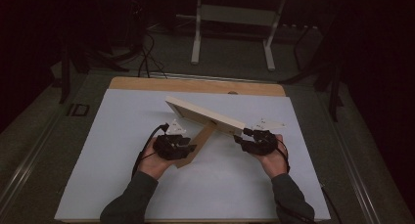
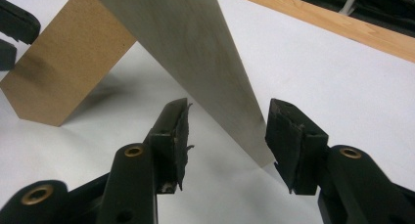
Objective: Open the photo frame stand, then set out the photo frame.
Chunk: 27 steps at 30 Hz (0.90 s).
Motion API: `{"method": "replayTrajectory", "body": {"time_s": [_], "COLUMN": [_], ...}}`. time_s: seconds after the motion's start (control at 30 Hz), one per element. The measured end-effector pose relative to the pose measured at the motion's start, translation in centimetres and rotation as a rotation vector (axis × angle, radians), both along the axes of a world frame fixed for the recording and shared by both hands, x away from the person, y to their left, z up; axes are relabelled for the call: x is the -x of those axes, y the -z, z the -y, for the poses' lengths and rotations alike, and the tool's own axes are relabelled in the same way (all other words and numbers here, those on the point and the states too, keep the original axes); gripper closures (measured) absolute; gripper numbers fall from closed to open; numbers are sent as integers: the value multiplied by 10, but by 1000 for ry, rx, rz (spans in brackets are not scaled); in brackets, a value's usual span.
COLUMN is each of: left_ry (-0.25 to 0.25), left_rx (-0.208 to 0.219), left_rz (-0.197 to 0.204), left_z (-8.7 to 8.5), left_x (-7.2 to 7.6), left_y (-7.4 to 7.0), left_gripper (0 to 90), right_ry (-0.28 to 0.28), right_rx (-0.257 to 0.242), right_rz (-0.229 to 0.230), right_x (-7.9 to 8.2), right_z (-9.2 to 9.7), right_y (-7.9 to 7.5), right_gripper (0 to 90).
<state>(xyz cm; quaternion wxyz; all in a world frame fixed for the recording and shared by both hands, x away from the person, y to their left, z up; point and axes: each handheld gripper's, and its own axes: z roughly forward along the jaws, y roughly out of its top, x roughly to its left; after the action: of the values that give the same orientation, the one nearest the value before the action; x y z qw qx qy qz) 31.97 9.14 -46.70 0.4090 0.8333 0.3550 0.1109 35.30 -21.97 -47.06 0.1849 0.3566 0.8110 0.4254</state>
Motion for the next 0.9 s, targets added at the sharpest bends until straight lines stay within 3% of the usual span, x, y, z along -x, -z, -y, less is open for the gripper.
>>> {"method": "replayTrajectory", "body": {"time_s": [0.43,0.63,0.77,0.9], "left_ry": [-27,-21,-35,-46], "left_rx": [53,107,123,118], "left_rz": [-12,-37,-42,-21], "left_z": [-6,-6,-8,-7], "left_x": [-4,-7,-10,-12], "left_y": [-8,-11,-13,-18], "left_gripper": [620,615,616,624], "right_ry": [-1,4,8,20], "right_rx": [9,-16,-22,-35], "right_rz": [-24,-33,-33,-30], "right_x": [2,4,5,5], "right_z": [8,18,22,26], "right_y": [4,4,2,0], "right_gripper": [501,619,652,702]}}
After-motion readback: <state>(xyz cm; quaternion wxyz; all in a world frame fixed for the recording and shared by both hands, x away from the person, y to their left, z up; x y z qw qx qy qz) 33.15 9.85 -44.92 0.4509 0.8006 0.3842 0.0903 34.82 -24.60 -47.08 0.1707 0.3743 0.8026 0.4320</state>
